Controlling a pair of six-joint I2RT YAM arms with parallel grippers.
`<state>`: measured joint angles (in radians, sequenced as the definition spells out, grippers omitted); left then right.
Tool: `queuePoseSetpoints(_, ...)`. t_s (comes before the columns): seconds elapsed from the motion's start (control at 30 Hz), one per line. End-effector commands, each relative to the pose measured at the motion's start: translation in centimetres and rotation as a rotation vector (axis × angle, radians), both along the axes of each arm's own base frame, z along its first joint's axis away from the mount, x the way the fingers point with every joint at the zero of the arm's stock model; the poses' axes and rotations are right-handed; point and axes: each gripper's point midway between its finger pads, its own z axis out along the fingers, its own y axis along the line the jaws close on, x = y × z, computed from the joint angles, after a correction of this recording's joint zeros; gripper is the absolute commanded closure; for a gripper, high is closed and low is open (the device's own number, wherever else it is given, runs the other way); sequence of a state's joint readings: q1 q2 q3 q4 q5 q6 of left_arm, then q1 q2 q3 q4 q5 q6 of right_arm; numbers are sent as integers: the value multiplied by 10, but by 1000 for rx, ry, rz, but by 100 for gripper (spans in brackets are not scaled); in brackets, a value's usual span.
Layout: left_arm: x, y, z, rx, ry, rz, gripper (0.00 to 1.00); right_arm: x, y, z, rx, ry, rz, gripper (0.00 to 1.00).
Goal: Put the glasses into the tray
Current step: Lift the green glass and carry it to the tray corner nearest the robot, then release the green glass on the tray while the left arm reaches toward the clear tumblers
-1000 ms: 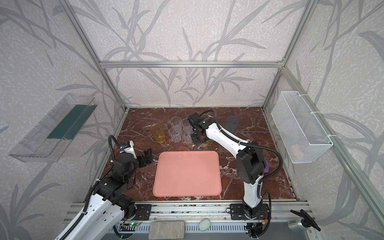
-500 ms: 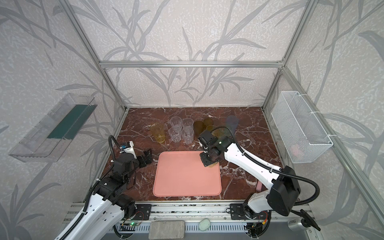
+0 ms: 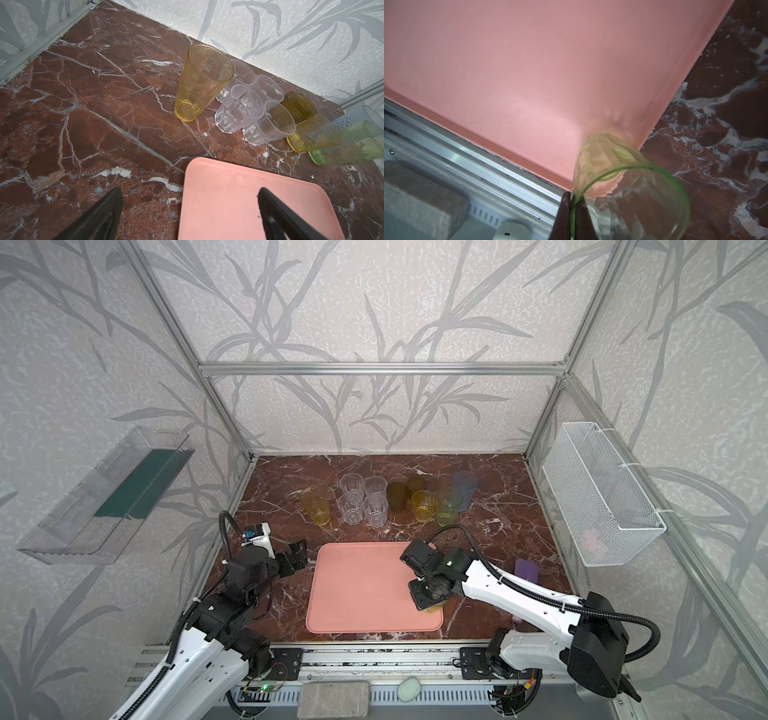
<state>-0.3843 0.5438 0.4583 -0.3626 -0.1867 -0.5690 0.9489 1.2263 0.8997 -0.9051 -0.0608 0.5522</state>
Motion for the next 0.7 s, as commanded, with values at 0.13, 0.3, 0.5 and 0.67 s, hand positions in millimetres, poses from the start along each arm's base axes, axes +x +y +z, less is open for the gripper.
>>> queuePoseSetpoints(0.13, 0, -4, 4, -24, 1, -10, 1, -9, 3, -10, -19, -12, -20, 100)
queuePoseSetpoints(0.3, -1, -4, 3, -25, 4, -11, 1, -10, 6, -17, -7, 4, -54, 100)
queuePoseSetpoints(0.5, -2, -2, 3, -22, 3, -7, 1, -15, 15, -17, 7, 2, -18, 73)
queuePoseSetpoints(0.67, -3, -2, 4, -22, 8, -6, 1, -15, 21, -12, 36, -6, -18, 47)
